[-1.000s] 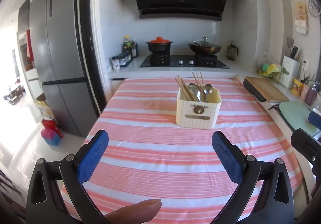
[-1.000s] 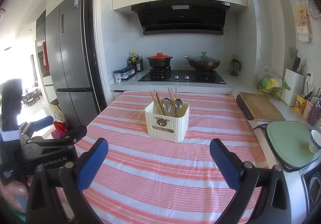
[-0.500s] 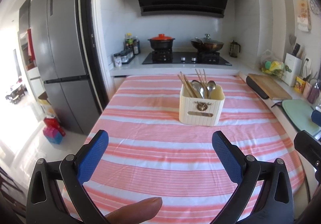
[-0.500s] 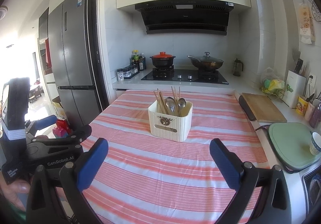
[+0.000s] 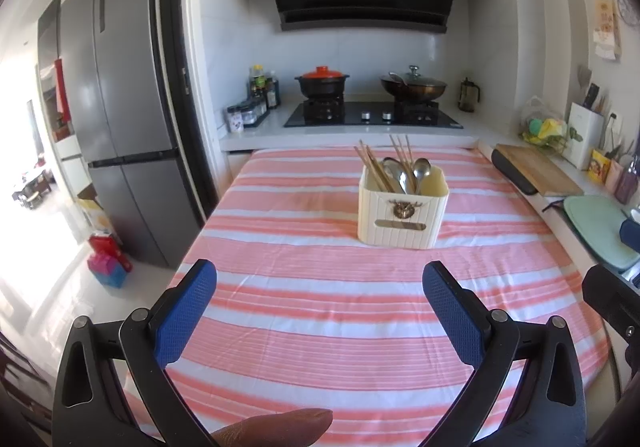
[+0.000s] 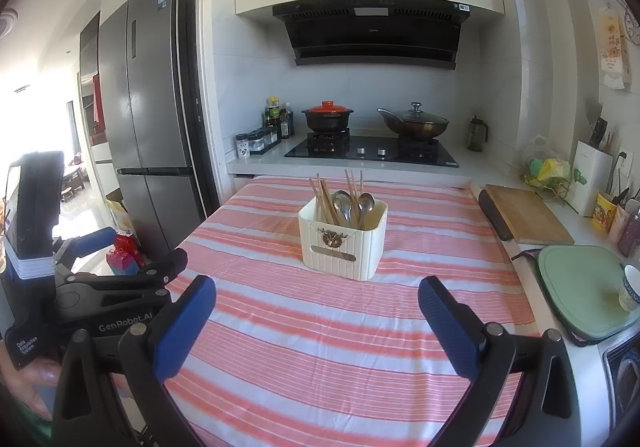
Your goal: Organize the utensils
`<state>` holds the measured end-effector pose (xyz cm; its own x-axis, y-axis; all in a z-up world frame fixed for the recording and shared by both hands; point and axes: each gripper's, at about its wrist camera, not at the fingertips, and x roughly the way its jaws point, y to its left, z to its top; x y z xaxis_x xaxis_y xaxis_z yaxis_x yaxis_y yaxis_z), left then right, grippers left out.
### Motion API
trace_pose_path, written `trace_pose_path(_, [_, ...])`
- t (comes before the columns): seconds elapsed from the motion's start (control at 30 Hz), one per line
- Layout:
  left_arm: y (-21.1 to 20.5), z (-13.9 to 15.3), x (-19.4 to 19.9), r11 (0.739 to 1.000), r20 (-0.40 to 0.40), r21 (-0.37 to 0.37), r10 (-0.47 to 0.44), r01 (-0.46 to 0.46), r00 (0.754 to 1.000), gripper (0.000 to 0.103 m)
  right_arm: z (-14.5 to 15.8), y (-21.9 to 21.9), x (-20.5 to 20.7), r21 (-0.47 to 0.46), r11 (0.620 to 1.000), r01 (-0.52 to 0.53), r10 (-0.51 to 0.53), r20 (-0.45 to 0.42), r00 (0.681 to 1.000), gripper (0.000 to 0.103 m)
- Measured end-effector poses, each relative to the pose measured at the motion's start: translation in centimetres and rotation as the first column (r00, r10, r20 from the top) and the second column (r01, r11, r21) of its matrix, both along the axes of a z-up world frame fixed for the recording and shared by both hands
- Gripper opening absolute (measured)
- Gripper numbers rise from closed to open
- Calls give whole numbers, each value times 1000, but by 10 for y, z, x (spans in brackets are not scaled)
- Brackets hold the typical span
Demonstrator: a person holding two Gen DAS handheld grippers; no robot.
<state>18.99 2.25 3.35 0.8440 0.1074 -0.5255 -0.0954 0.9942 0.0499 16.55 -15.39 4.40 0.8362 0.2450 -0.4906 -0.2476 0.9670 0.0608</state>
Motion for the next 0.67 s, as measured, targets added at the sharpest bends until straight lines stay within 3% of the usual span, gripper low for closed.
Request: trace_pose_path(0.67, [2, -2, -2, 1000, 25, 3, -4, 4, 1000, 103, -8, -5, 5, -6, 1000, 13, -13, -24, 1000, 103])
